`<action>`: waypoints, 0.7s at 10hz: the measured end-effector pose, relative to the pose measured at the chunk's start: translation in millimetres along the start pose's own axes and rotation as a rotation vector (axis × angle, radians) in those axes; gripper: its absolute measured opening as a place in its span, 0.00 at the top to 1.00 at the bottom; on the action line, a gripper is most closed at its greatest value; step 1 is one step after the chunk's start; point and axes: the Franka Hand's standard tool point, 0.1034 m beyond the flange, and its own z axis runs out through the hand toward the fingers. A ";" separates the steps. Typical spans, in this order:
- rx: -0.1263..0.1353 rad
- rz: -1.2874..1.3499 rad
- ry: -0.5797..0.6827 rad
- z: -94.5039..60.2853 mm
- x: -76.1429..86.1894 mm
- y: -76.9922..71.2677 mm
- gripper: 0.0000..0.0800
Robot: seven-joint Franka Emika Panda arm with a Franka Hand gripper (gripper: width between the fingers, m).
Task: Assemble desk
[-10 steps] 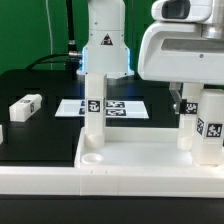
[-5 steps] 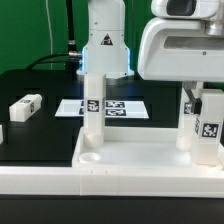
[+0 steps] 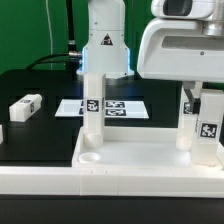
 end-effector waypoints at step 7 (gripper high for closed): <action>0.072 0.754 -0.014 2.2 -0.8 4.0 0.64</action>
Offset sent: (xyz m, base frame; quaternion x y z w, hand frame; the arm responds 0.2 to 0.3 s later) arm -0.0051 -0.0020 0.0018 0.0271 0.0005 0.2813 0.9592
